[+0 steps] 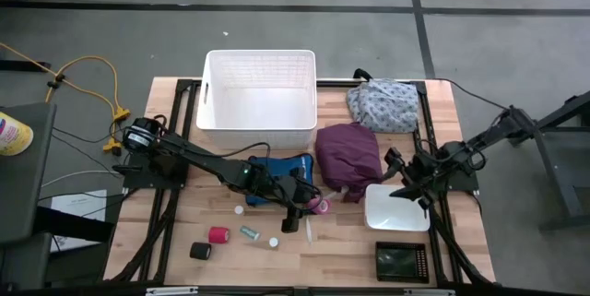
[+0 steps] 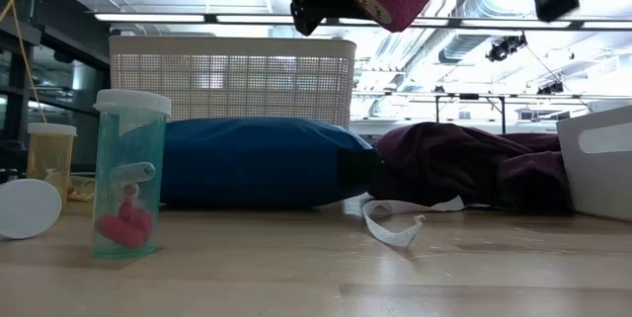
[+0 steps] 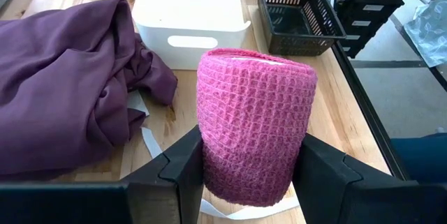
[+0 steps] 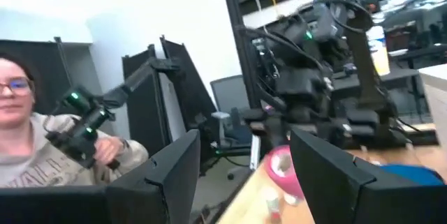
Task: Pick & Place Medicine items
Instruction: Put the pink bandage into the white bin
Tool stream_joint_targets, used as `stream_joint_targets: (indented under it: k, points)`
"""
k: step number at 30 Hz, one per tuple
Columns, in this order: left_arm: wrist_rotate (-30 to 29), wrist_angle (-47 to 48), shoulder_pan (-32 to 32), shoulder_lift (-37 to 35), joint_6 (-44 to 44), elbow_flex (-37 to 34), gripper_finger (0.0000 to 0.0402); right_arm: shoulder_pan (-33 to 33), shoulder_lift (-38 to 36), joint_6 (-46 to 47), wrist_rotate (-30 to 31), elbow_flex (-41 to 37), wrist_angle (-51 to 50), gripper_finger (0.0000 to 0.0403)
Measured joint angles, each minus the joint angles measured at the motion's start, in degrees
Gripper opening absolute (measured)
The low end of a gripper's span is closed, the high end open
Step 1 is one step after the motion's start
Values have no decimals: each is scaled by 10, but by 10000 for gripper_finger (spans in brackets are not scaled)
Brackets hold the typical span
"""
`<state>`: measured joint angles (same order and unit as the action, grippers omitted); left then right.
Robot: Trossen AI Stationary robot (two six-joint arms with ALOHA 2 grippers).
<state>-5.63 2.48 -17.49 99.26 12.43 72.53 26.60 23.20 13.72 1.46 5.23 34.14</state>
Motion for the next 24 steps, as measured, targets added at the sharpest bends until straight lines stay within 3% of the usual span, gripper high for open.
stream_joint_targets:
  k: [18, 24]
  points:
    - [0, 1, 0, 0, 0, 0, 167, 119, 373, -108, 1, 289, -38, 210]
    - [0, 1, 0, 0, 0, 0, 167, 159, 444, -122, 82, 368, -116, 210]
